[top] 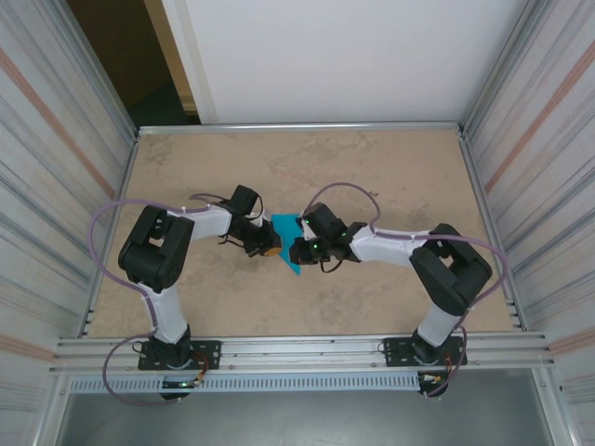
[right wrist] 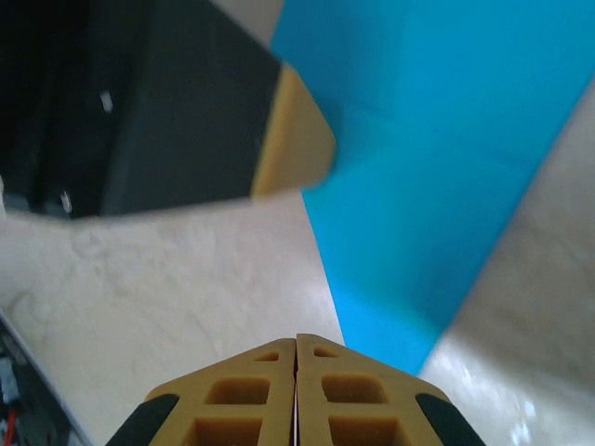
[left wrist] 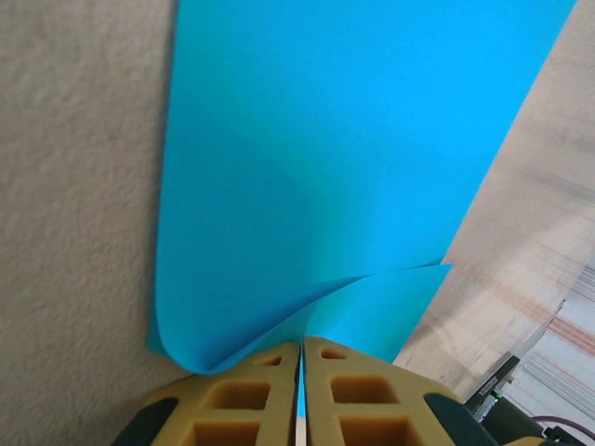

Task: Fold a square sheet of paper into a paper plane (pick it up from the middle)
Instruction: Third fold the triangle at the center of the table.

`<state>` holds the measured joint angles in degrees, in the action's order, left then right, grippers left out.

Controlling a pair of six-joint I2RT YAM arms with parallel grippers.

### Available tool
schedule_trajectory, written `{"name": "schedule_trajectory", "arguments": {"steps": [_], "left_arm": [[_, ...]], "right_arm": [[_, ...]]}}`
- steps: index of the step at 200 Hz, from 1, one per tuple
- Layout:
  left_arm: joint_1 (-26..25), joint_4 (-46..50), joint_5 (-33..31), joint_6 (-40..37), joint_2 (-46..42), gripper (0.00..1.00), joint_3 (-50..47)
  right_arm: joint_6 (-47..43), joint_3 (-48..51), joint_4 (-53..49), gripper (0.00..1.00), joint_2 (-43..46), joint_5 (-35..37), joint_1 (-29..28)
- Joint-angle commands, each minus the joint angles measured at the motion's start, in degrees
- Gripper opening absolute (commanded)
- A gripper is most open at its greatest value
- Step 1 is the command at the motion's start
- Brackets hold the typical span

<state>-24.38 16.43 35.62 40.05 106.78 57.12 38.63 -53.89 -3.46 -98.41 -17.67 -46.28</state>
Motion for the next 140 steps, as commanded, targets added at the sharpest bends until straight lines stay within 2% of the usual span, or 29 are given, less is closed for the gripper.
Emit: {"name": "schedule_trajectory", "arguments": {"steps": [1, 35, 83, 140], "left_arm": [[0.2, 0.7, -3.1, -0.8, 1.1, 0.11, -0.8], [0.2, -0.5, -3.3, -0.3, 0.2, 0.11, -1.5], [0.2, -0.7, -3.2, -2.0, 0.4, 0.12, -0.4], [3.9, 1.8, -5.6, -9.7, 1.4, 0.22, 4.0]], "right_arm": [[0.6, -2.8, -0.7, 0.07, -4.0, 1.1, -0.4], [-1.5, -3.7, -2.2, 0.07, -7.2, -1.8, 0.4], [-3.9, -2.7, -4.8, 0.06, -10.2, -2.0, 0.7], [-4.0, -1.7, -9.7, 0.06, -12.7, -0.1, 1.9]]}}
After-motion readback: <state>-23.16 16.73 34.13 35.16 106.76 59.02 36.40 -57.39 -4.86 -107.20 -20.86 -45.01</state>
